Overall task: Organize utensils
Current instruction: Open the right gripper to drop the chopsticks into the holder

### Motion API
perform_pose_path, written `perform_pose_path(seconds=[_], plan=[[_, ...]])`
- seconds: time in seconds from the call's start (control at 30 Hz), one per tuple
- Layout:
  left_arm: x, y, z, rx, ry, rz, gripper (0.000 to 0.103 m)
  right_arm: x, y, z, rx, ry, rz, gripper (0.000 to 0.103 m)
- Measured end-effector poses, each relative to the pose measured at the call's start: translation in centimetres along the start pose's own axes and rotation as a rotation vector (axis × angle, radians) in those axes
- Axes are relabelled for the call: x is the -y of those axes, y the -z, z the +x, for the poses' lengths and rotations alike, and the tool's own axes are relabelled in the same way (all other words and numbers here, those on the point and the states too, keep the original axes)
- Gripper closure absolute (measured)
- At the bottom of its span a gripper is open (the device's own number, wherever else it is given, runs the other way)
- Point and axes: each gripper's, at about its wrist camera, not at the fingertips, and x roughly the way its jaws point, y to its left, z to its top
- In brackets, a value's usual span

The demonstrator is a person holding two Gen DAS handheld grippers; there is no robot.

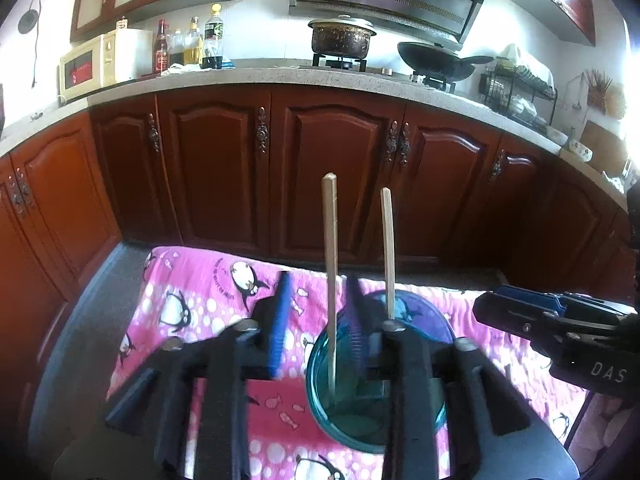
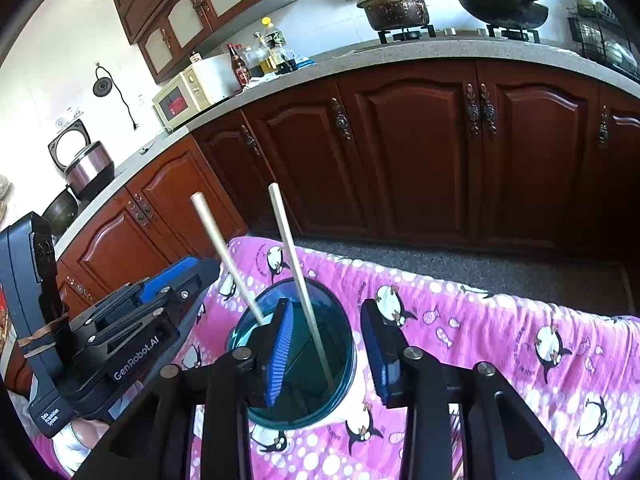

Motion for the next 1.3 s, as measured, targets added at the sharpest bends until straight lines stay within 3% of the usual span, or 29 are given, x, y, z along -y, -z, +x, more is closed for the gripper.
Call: perform_pose_path(seconds=[0.23, 0.73, 0.93, 1.3], plan=[[-0.3, 0.8, -2.3, -0.012, -0.015, -0.018, 0.051, -0.9, 1.8, -2.0, 0.002, 0.030, -0.014, 0.062], [1.6, 5.9, -6.6, -0.128, 0.021, -0.046, 0.048, -1.6, 6.7, -6.1, -0.038, 0.100, -0.036, 0.062], [4.0, 10.2, -6.4, -0.253, 0.058, -0.035, 0.048, -0.8, 9.7, -7.0, -0.096, 0.165, -0.036, 0.061], [7.4, 14.6, -6.1, -0.345, 0.081, 0.025, 0.048, 2.3, 14.5, -8.2, -0.169, 0.232, 0.019, 0.061]])
